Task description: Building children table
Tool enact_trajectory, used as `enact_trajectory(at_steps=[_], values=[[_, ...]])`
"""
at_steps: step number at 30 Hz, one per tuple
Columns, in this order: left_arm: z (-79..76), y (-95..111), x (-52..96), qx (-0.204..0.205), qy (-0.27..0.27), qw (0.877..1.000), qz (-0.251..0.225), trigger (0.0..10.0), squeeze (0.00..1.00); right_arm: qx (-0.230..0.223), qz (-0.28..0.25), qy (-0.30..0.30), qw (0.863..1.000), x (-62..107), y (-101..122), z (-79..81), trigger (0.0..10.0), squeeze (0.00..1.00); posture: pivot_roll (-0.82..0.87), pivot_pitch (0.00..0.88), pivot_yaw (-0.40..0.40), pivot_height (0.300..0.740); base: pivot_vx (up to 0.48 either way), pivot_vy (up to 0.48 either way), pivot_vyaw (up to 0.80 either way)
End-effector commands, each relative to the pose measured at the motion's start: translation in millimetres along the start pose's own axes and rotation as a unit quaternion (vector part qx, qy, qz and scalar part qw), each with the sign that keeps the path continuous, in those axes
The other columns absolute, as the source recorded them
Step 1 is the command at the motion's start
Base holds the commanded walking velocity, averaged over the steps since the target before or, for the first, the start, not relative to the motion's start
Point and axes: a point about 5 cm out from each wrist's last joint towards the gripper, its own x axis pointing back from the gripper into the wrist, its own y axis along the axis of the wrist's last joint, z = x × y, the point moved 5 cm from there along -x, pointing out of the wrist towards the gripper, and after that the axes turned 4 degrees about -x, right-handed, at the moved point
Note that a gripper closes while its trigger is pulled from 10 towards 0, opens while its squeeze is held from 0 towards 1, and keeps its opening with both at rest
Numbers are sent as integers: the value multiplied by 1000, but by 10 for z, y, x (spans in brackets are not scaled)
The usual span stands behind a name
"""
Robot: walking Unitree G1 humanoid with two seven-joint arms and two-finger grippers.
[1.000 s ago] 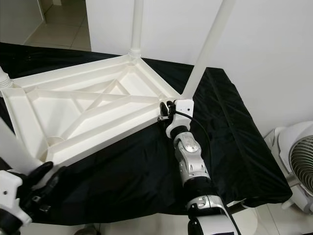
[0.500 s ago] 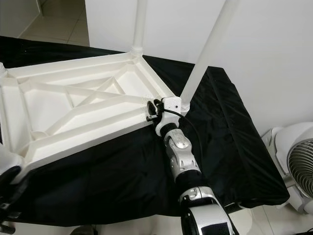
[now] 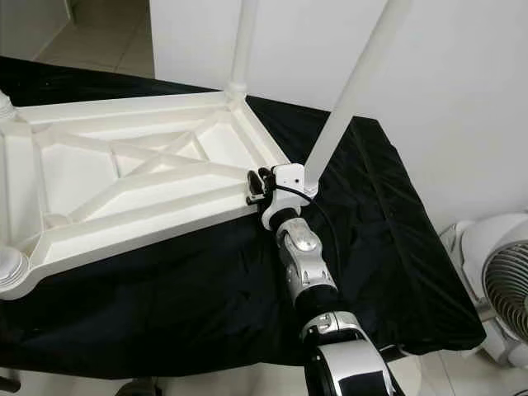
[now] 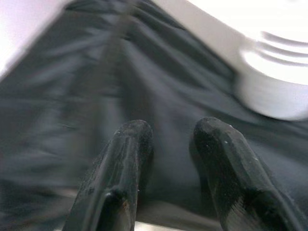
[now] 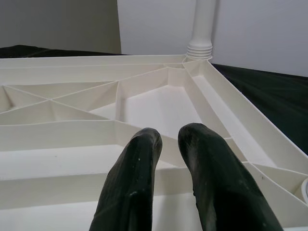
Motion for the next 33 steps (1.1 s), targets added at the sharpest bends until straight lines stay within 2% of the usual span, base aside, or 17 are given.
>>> enact_trajectory(at_steps=[1,4,6,9,12,13,15,16,18,20,21,23,26,28,30,32,33], values=[[231,-58,-29,5,61,998,5,10000,0,4,-1,-8,1000,10,-12,-55,10000,0,421,64,-152,740,0,0,0],[463,-69,-250,3,104,995,4,10000,0,2,-3,-11,1000,8,-9,-61,10000,0,396,58,-144,740,0,0,0],[498,-27,-400,20,120,993,-9,10000,0,-1,-3,-13,1000,13,-14,-52,10000,0,385,55,-140,740,0,0,0],[485,21,-503,41,126,991,-24,10000,0,-4,-2,-15,1000,20,-26,-43,10000,0,385,55,-140,740,0,0,0],[240,145,-739,61,105,991,-52,10000,0,-7,-4,-17,1000,60,-50,12,10000,0,356,53,-125,740,0,0,0],[240,145,-739,61,105,991,-52,10000,0,-7,-4,-17,1000,60,-50,12,10000,0,356,53,-125,740,0,0,0],[-50,198,-879,86,77,991,-66,10000,0,13,-12,-31,999,124,-52,33,10000,0,326,54,-111,740,0,0,0],[-50,198,-879,86,77,991,-66,10000,0,13,-12,-31,999,124,-52,33,10000,0,326,54,-111,740,0,0,0],[-243,216,-943,105,58,990,-71,10000,0,36,-15,-54,998,182,-57,2,10000,0,316,56,-109,740,0,0,0],[-282,212,-962,109,55,990,-73,10000,0,44,-15,-64,997,200,-60,-20,10000,0,316,56,-109,740,0,0,0],[-401,200,-991,114,41,990,-68,10000,0,53,-2,-97,994,251,-109,-122,10000,0,311,59,-113,740,0,0,0],[-401,200,-991,114,41,990,-68,10000,0,53,-2,-97,994,251,-109,-122,10000,0,311,59,-113,740,0,0,0],[-787,258,-1066,134,-1,988,-71,10000,0,85,52,-206,973,488,-326,-524,10000,0,303,69,-128,740,0,0,0],[-931,306,-1087,148,-16,986,-76,10000,0,100,72,-252,960,593,-387,-701,10000,0,300,73,-130,740,0,0,0],[-931,306,-1087,148,-16,986,-76,10000,0,100,72,-252,960,593,-387,-701,10000,0,300,73,-130,740,0,0,0],[-1127,341,-1097,158,-38,984,-78,10000,0,104,83,-304,943,691,-405,-877,10000,0,298,69,-134,740,0,0,0],[-1127,341,-1097,158,-38,984,-78,10000,0,104,83,-304,943,691,-405,-877,10000,0,298,69,-134,740,0,0,0]])
